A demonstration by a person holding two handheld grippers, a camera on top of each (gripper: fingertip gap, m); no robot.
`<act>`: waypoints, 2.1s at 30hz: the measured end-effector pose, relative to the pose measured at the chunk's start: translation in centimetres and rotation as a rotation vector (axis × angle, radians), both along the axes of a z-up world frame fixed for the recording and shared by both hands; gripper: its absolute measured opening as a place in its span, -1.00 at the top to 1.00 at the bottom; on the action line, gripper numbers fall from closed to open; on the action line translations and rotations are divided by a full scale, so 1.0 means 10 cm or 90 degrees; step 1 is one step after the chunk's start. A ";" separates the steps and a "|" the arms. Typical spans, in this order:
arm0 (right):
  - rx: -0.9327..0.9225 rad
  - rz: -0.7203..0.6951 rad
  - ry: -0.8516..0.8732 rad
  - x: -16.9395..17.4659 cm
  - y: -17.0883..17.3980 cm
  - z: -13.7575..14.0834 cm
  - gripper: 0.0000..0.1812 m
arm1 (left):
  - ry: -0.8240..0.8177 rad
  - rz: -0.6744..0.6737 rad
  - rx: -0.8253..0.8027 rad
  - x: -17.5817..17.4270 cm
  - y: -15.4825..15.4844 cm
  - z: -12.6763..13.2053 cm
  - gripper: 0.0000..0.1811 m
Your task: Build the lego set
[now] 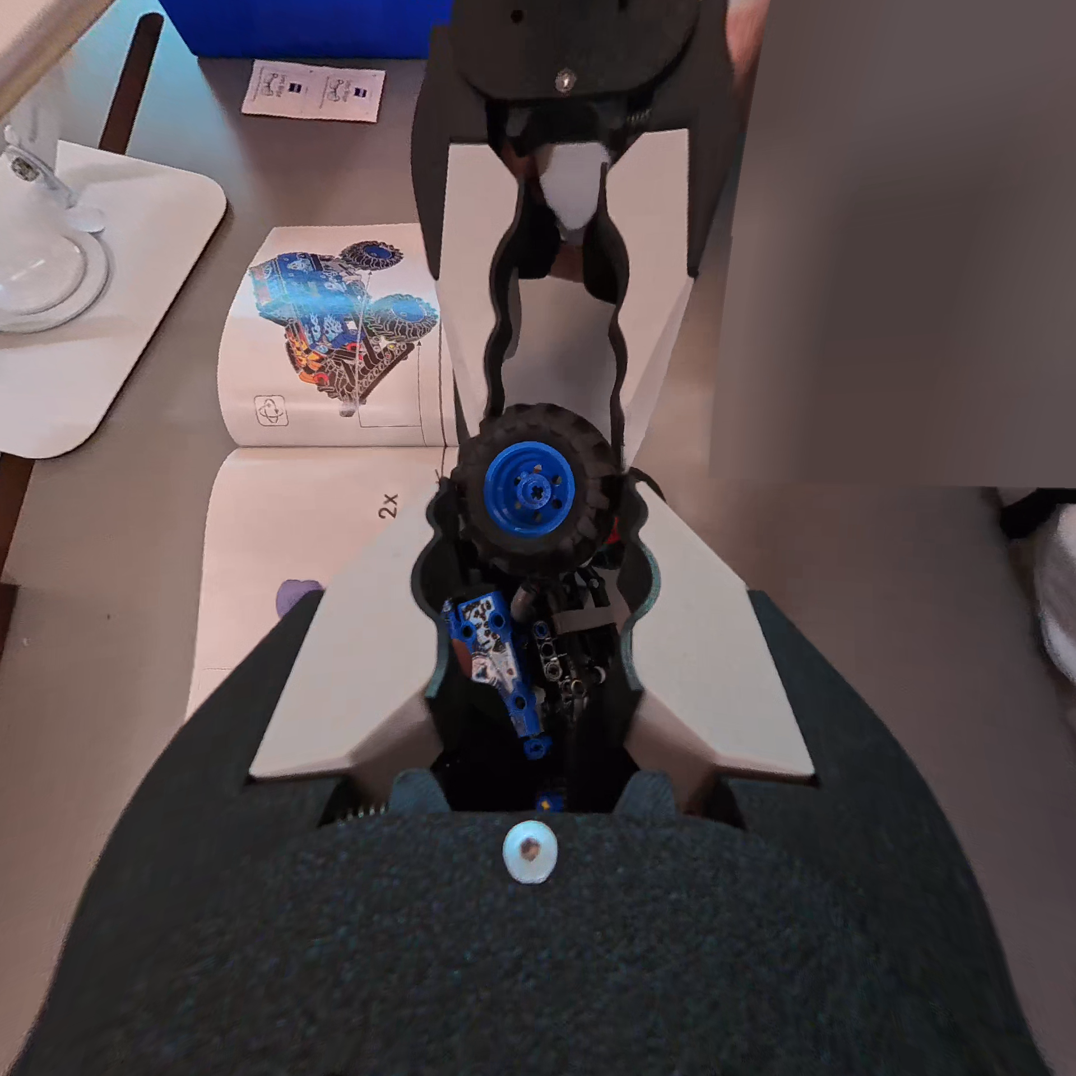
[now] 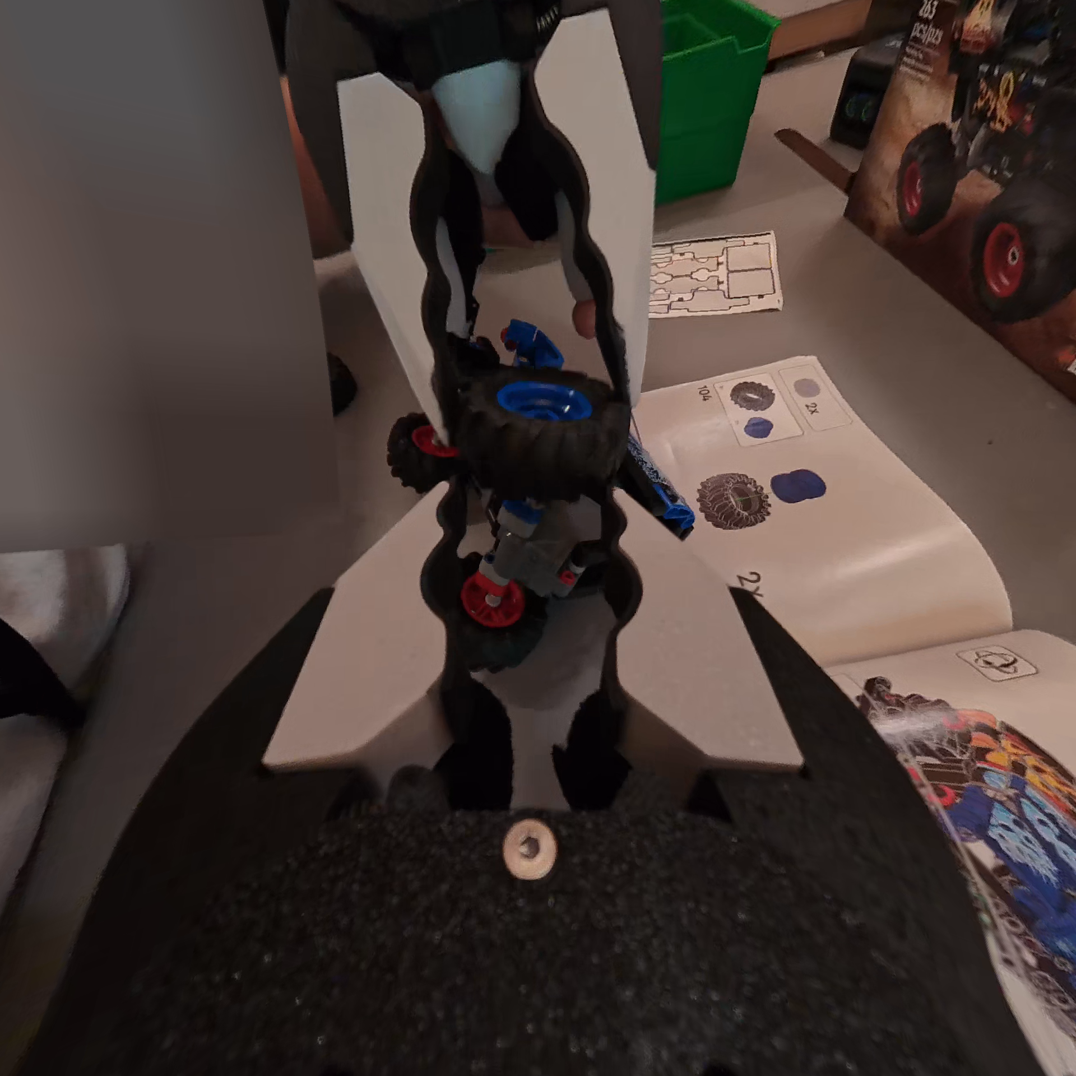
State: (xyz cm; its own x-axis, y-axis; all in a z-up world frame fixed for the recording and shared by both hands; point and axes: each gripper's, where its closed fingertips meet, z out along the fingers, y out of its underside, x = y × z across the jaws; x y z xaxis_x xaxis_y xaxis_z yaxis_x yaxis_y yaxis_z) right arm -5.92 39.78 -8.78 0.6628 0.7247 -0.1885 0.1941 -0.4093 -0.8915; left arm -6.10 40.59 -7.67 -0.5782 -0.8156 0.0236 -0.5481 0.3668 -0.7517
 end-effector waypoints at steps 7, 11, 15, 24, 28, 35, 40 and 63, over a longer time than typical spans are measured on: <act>-0.077 -0.008 0.046 -0.12 -0.04 -0.20 0.49 | -0.064 0.005 -0.067 0.03 0.23 0.23 0.42; 0.011 -0.023 -0.031 -0.18 0.00 -0.30 0.80 | -0.081 -0.040 0.007 0.01 0.13 0.09 0.41; 0.111 0.011 -0.115 -0.22 -0.04 -0.30 0.80 | -0.072 -0.072 0.040 -0.06 0.00 0.04 0.41; 0.258 0.024 -0.243 -0.31 -0.15 -0.31 0.81 | -0.067 -0.125 0.066 -0.19 -0.22 0.01 0.41; 0.293 0.033 -0.261 -0.35 -0.19 -0.32 0.81 | -0.070 -0.140 0.090 -0.22 -0.30 0.01 0.42; 0.320 0.046 -0.273 -0.39 -0.22 -0.32 0.81 | -0.133 -0.181 0.202 -0.24 -0.40 0.04 0.42; 0.329 0.042 -0.279 -0.39 -0.23 -0.32 0.81 | -0.156 -0.193 0.238 -0.24 -0.39 0.04 0.43; 0.346 0.050 -0.285 -0.42 -0.26 -0.32 0.81 | -0.131 -0.281 0.160 -0.51 -0.64 0.00 0.82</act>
